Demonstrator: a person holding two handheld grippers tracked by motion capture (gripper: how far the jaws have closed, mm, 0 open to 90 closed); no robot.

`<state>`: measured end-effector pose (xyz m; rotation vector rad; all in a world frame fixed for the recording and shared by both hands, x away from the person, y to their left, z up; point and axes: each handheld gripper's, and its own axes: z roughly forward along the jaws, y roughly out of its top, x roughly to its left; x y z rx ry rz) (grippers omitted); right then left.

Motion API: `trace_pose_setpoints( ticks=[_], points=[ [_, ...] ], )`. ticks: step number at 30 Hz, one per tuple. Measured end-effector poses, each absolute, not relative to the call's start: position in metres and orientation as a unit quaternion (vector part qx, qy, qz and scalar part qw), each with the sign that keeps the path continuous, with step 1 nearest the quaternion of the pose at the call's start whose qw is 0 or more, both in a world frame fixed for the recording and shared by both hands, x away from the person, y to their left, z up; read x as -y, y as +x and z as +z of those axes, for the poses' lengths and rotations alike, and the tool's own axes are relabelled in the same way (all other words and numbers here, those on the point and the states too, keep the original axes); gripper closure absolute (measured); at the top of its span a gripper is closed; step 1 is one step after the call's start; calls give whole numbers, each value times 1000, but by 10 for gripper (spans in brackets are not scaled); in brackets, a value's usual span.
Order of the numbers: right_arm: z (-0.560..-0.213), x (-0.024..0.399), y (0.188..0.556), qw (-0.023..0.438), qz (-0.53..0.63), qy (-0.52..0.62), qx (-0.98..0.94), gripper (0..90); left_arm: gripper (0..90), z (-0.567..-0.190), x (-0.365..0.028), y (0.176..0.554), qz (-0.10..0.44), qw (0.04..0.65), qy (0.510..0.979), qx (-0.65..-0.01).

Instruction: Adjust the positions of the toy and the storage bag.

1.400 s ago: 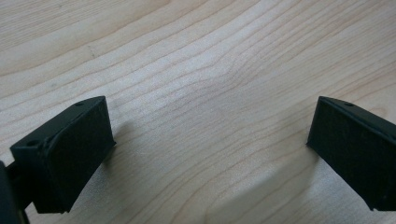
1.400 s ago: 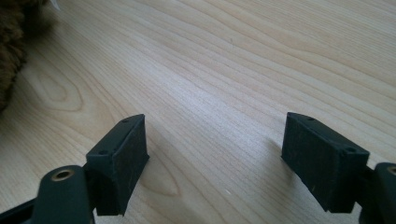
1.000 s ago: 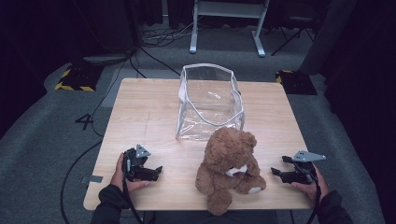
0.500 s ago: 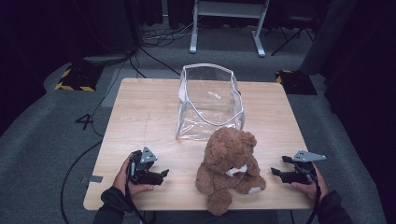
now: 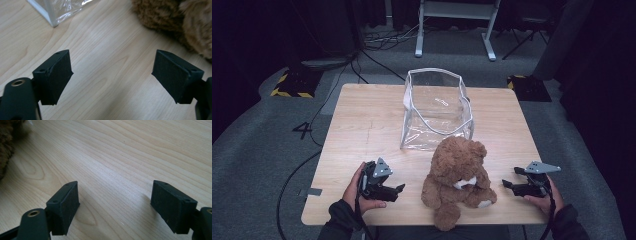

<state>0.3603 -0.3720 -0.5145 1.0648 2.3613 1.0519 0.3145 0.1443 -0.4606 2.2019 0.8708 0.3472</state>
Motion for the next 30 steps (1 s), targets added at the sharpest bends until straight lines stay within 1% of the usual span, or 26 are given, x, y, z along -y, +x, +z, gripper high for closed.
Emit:
trace_pose_setpoints(
  ticks=[2, 9, 18, 24, 30],
  points=[
    [-515, 372, 360, 172, 370, 375, -832, 227, 161, -455, -140, 311, 129, 377, 857, -327],
    [-515, 372, 360, 172, 370, 375, -832, 227, 162, -449, -123, 305, 127, 375, 868, -299],
    [-515, 372, 360, 172, 370, 375, -832, 227, 160, -442, -110, 305, 116, 402, 862, -286],
    [-514, 372, 360, 173, 370, 375, -832, 227, 161, -435, -87, 307, 121, 414, 860, -273],
    [-514, 372, 360, 176, 369, 374, -832, 227, 161, -431, -74, 309, 115, 420, 861, -261]
  ],
)
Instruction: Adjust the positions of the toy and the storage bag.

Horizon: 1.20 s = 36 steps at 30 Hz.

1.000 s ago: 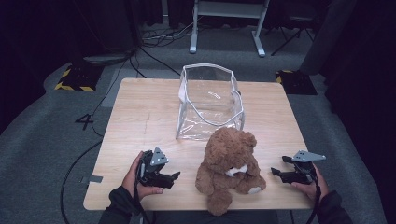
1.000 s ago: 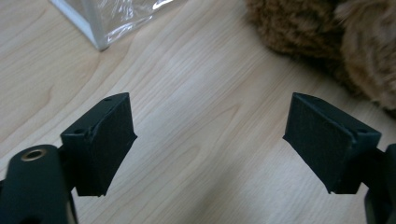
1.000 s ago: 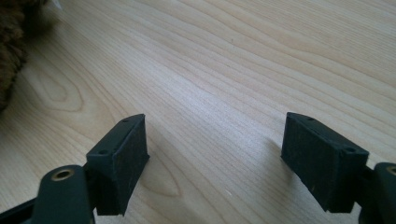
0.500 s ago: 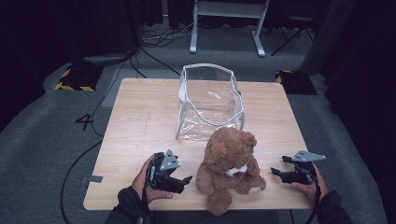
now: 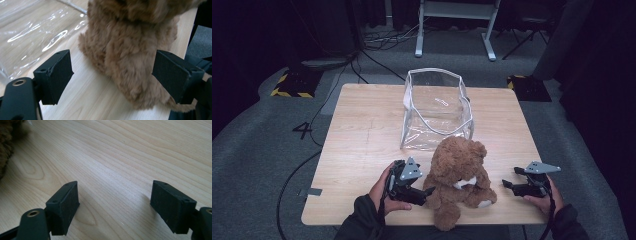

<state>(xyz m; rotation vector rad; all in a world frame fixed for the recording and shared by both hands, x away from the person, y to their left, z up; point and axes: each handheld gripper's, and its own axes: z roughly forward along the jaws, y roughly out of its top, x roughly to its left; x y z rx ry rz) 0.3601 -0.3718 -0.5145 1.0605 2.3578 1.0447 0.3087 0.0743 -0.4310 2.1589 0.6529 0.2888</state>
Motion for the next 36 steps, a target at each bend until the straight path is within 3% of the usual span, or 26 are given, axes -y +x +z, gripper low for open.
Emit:
trace_pose_setpoints(
  ticks=[27, 36],
  points=[
    [-514, 372, 360, 177, 368, 375, -832, 224, 156, -435, -21, 339, 63, 445, 862, -235],
    [-514, 372, 360, 177, 368, 375, -832, 224, 112, -447, -6, 350, 52, 447, 860, -240]
  ],
)
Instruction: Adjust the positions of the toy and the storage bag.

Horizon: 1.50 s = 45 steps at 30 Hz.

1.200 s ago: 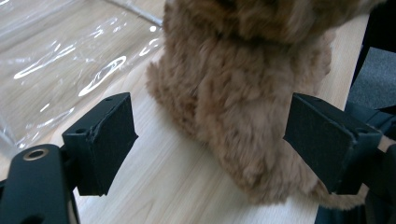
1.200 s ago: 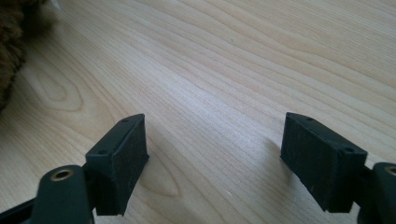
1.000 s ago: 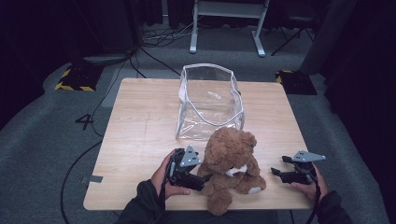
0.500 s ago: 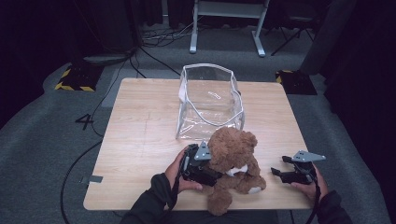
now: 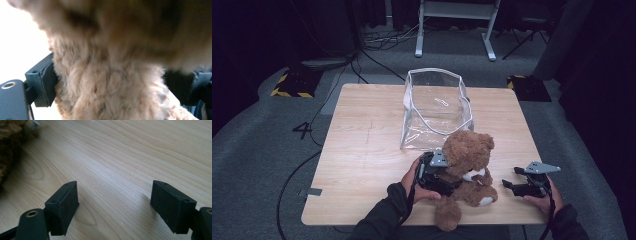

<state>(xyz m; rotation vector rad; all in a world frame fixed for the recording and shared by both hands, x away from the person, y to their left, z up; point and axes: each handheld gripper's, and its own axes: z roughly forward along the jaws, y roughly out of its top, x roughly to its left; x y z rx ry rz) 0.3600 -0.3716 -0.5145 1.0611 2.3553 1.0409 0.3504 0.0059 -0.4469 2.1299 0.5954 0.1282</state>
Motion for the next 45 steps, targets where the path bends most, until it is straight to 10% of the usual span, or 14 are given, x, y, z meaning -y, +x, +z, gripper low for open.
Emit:
trace_pose_setpoints(
  ticks=[26, 45],
  points=[
    [-514, 372, 360, 178, 368, 374, -833, 224, 538, -457, -10, 346, 116, 445, 862, -212],
    [-514, 372, 360, 178, 367, 375, -833, 223, 568, -464, -143, 320, 195, 430, 813, -340]
  ],
)
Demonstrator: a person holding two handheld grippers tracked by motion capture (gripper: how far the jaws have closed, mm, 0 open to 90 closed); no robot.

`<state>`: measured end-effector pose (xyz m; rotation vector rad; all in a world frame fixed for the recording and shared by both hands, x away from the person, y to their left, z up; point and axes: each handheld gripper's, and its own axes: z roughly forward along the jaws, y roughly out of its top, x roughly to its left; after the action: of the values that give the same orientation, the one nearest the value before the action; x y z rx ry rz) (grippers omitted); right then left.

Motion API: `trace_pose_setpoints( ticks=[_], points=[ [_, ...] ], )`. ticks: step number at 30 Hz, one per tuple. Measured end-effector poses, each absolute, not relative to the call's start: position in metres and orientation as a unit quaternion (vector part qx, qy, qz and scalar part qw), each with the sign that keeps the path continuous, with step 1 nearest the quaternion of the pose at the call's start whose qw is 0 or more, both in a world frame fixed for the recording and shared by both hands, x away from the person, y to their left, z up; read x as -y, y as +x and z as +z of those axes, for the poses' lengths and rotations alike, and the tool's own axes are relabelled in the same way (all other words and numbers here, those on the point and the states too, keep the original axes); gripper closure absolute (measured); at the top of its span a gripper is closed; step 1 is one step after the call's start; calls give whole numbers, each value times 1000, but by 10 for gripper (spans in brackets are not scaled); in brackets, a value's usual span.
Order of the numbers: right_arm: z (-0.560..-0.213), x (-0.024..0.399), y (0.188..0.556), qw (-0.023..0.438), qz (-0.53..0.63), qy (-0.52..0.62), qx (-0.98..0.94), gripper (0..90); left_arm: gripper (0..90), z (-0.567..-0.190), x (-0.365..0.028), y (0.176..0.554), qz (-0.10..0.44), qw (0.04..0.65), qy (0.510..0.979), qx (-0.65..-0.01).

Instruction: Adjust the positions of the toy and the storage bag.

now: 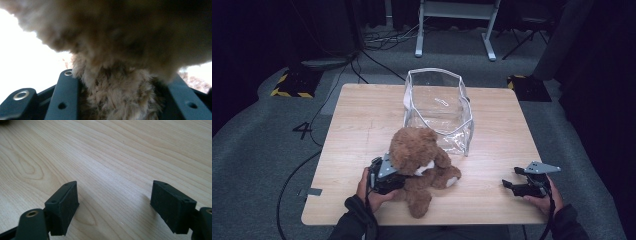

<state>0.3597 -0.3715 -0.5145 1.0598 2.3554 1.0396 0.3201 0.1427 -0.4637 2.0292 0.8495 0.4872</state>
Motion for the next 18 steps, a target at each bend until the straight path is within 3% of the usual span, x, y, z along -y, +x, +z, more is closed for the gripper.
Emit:
trace_pose_setpoints(
  ticks=[18],
  points=[
    [-514, 374, 362, 175, 374, 386, -825, 202, 566, -472, -222, 305, 264, 419, 739, -458]
  ],
)
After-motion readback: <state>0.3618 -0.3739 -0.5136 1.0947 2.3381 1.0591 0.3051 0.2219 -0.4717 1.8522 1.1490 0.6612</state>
